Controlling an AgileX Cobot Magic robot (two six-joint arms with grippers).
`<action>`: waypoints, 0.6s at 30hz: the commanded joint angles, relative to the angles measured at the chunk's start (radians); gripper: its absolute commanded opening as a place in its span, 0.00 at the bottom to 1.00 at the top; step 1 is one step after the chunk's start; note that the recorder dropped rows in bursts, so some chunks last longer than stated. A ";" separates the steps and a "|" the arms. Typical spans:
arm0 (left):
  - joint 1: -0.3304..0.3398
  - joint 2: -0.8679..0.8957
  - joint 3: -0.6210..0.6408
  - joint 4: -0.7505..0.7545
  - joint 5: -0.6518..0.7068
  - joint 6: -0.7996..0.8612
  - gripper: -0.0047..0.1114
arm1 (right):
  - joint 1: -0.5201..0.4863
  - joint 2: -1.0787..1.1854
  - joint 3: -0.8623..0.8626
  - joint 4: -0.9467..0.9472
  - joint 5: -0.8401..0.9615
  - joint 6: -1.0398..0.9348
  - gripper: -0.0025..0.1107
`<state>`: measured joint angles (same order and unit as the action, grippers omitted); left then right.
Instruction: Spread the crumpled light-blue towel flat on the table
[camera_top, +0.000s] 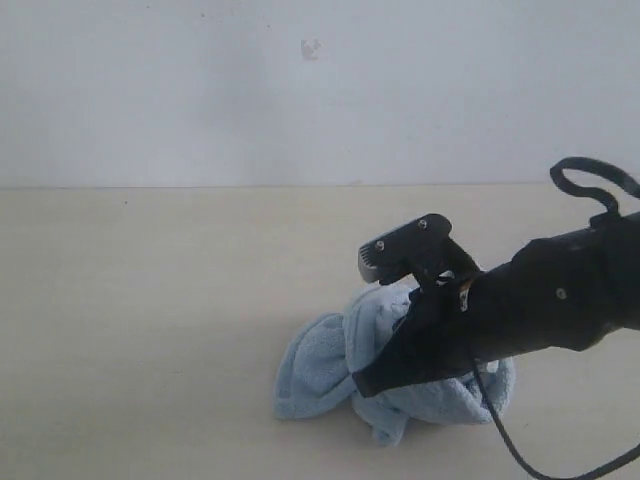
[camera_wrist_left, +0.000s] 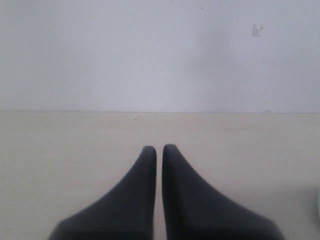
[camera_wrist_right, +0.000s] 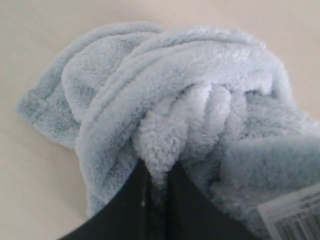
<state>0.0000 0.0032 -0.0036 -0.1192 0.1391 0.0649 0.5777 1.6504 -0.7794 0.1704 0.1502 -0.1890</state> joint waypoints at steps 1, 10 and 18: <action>0.001 -0.003 0.004 0.004 -0.011 -0.004 0.08 | 0.001 -0.181 -0.001 0.000 0.073 0.007 0.03; 0.001 -0.003 0.004 0.004 -0.011 -0.004 0.08 | 0.001 -0.475 -0.001 0.001 0.393 -0.063 0.03; 0.001 -0.003 0.004 0.004 -0.011 -0.004 0.08 | 0.001 -0.672 -0.001 0.052 0.534 -0.083 0.03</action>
<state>0.0000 0.0032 -0.0036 -0.1192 0.1391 0.0649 0.5777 0.9955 -0.7794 0.2176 0.6587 -0.2701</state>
